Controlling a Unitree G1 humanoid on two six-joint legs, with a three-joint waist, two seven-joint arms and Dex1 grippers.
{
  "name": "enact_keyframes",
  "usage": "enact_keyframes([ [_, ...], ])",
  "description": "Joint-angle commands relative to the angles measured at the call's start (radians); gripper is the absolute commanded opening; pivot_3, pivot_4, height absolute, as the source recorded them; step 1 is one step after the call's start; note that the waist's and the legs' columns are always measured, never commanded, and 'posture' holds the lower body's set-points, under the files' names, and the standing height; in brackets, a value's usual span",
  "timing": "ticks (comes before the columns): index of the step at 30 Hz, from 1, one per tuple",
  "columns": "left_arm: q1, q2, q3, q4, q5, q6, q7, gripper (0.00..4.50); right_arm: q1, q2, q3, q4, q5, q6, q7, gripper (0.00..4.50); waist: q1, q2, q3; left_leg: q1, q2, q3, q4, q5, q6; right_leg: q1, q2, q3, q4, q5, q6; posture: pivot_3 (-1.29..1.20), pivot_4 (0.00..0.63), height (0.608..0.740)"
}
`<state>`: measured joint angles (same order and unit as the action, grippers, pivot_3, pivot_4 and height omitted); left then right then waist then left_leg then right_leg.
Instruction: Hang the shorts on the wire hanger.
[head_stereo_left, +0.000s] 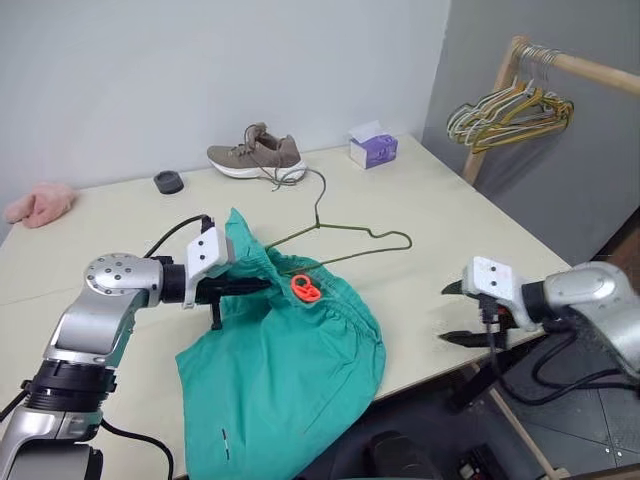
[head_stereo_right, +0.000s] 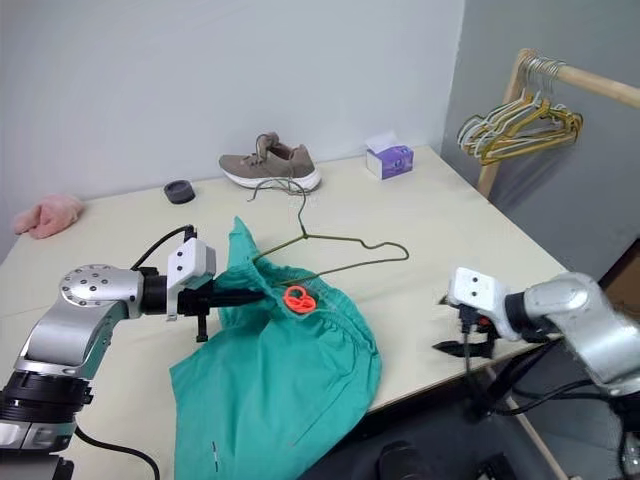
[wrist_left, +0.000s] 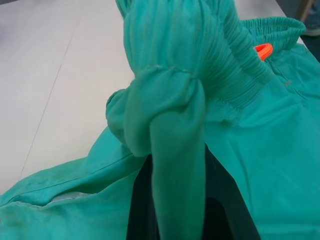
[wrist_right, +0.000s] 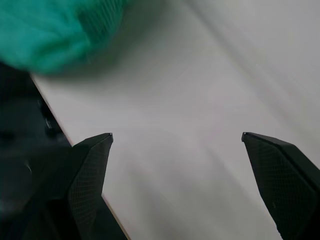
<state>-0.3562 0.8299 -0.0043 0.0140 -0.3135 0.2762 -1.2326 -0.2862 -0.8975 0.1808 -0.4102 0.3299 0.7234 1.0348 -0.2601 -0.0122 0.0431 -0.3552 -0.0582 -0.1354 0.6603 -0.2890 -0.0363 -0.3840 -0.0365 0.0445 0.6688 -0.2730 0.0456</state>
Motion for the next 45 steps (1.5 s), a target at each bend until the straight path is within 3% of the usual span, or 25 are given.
enact_keyframes([
  [1, -0.019, 0.002, 0.033, -0.022, -0.025, 0.004, 0.010, 0.00, -0.006, 0.131, -0.029, -0.039, 0.050, 0.162, -0.154, 4.48, 0.003, 0.000, 0.000, 0.000, -0.001, 0.000, 0.002, 0.000, 0.000, 0.000, 0.000, 0.001, 0.002, 0.000, 0.000, -0.31, 0.000, 0.740],
  [6, -0.035, -0.002, 0.028, -0.021, -0.024, 0.010, 0.010, 0.00, -0.022, 0.309, -0.033, -0.031, 0.110, 0.303, -0.265, 4.48, 0.012, 0.000, 0.000, 0.001, -0.002, 0.000, 0.004, 0.000, 0.000, 0.000, -0.001, 0.001, 0.004, 0.001, 0.002, -0.30, 0.000, 0.740],
  [11, -0.036, -0.006, 0.029, -0.027, -0.023, 0.012, 0.014, 0.00, -0.017, 0.372, -0.005, -0.045, 0.171, 0.391, -0.291, 4.48, 0.012, 0.000, 0.000, -0.001, -0.002, -0.001, 0.003, 0.000, 0.000, -0.001, -0.001, 0.001, 0.005, 0.001, 0.001, -0.29, 0.000, 0.740],
  [20, -0.014, -0.005, 0.035, -0.046, -0.023, 0.014, 0.022, 0.00, 0.012, 0.302, 0.004, -0.134, 0.229, 0.426, -0.278, 4.48, 0.014, 0.000, 0.000, -0.001, -0.002, -0.001, 0.003, 0.000, 0.000, -0.001, -0.001, 0.001, 0.005, 0.001, 0.002, -0.28, 0.000, 0.740],
  [27, -0.012, -0.009, 0.036, -0.046, -0.025, 0.013, 0.031, 0.00, -0.015, 0.399, 0.111, -0.023, 0.120, 0.352, -0.397, 4.48, 0.012, 0.000, 0.000, -0.001, -0.002, 0.000, 0.003, 0.000, 0.000, -0.002, 0.000, 0.001, 0.005, 0.001, 0.002, -0.27, 0.000, 0.740],
  [31, -0.018, -0.015, 0.043, -0.046, -0.027, 0.015, 0.044, 0.00, -0.029, 0.450, 0.120, 0.027, 0.090, 0.313, -0.437, 3.54, 0.013, 0.000, 0.000, -0.001, -0.002, -0.001, 0.003, 0.000, 0.000, -0.002, -0.001, 0.001, 0.005, 0.001, 0.002, -0.27, 0.000, 0.740],
  [41, 0.071, -0.023, 0.144, -0.147, -0.132, 0.139, 0.116, 0.00, -0.048, 0.449, 0.012, 0.095, 0.061, 0.203, -0.463, 0.02, 0.012, 0.000, 0.000, -0.001, -0.002, -0.001, 0.003, 0.000, 0.000, -0.002, -0.001, 0.001, 0.005, 0.001, 0.002, -0.26, 0.000, 0.740],
  [45, 0.142, -0.003, 0.201, -0.232, -0.221, 0.227, 0.117, 0.00, -0.126, 0.429, -0.092, 0.200, 0.079, 0.188, -0.447, 0.02, 0.013, 0.000, 0.000, -0.001, -0.002, 0.000, 0.003, 0.000, 0.000, -0.002, -0.001, 0.001, 0.005, 0.001, 0.002, -0.25, 0.000, 0.740],
])
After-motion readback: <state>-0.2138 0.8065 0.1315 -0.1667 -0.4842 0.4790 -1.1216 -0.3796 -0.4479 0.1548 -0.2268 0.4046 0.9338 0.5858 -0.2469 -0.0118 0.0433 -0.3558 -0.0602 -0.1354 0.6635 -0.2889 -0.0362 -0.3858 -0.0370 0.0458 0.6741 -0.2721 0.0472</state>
